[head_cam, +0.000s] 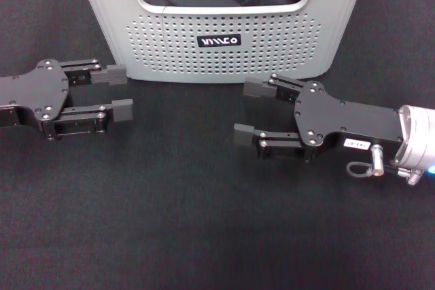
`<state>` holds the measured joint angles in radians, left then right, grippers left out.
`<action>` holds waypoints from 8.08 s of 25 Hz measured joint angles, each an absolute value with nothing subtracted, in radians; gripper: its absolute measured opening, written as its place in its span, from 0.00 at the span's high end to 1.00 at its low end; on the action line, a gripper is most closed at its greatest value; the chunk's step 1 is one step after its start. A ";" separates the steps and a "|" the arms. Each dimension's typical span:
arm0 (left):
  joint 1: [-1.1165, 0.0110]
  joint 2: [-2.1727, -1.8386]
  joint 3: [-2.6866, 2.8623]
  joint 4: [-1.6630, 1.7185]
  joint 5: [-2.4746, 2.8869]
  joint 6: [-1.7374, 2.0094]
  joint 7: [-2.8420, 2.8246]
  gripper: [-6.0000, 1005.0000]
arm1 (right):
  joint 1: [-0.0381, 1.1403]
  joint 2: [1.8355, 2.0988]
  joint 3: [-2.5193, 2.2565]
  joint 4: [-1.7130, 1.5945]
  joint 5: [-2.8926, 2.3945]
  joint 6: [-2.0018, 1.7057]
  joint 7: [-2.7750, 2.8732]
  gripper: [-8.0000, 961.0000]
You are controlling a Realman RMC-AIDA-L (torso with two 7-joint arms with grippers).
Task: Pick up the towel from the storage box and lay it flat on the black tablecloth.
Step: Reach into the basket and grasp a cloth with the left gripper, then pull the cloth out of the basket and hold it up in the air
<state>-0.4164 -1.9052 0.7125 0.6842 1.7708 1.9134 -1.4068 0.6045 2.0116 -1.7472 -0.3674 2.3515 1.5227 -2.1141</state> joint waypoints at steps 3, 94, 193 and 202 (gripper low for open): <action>-0.416 -1.905 0.712 0.684 1.771 1.913 -1.407 0.31 | 0.602 2.012 -1.747 -0.369 2.351 1.522 -2.118 0.11; -0.493 -1.991 0.783 1.548 1.451 1.536 -2.021 0.97 | 0.415 2.028 -1.701 -0.374 2.479 1.459 -2.327 0.13; -0.661 -1.880 1.387 1.341 1.441 2.036 -1.647 0.98 | 0.536 1.889 -1.443 -0.621 1.935 1.786 -1.933 0.28; -0.675 -1.874 1.396 1.339 1.414 2.037 -1.622 0.98 | 0.558 1.855 -1.561 -0.816 1.925 1.794 -1.920 0.28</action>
<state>-0.6755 -1.8738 1.3957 1.3391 1.4141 2.0371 -1.6216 0.5581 1.8551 -1.5607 -0.8164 1.9246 1.7941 -1.9204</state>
